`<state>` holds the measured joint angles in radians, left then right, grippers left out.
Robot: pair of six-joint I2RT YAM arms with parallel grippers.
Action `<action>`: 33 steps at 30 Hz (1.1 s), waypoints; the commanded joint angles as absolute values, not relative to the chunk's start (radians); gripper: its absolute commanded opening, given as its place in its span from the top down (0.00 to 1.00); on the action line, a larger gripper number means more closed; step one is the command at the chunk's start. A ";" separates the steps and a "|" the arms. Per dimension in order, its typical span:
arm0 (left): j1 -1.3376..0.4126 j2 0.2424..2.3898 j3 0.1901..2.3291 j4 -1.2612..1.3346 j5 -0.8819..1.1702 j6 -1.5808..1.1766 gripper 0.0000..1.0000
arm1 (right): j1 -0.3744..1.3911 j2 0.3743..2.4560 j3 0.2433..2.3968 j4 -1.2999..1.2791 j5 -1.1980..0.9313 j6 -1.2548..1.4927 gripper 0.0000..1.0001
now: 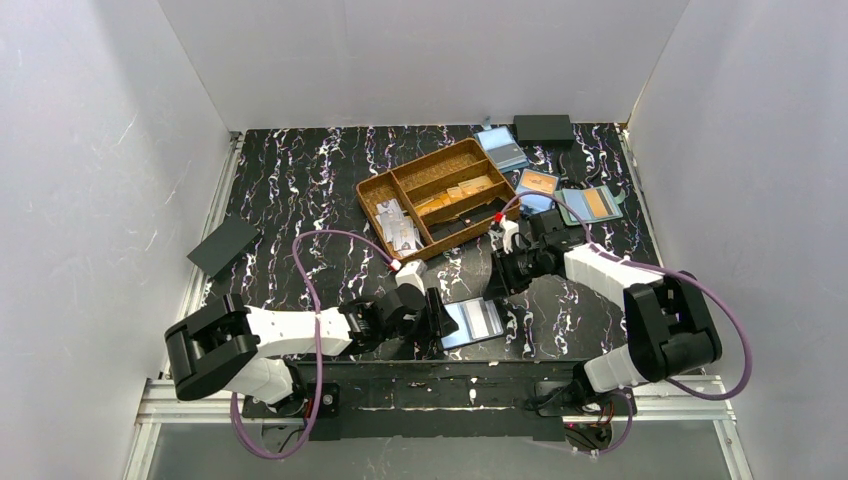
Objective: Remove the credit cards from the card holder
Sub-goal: Remove the credit card from the card holder.
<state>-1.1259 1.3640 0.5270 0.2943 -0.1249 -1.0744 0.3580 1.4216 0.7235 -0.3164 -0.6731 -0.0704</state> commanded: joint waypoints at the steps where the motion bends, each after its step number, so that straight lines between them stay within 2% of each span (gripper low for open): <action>1: -1.132 1.370 0.555 0.312 -0.127 -1.067 0.56 | 0.354 1.456 0.743 -0.342 -0.735 -0.032 0.65; 23: -1.133 1.516 0.598 0.359 -0.102 -1.065 0.55 | 0.354 1.553 0.753 -0.346 -0.670 -0.006 0.63; 33: -1.132 1.563 0.606 0.370 -0.090 -1.059 0.55 | 0.354 1.575 0.755 -0.357 -0.677 0.018 0.57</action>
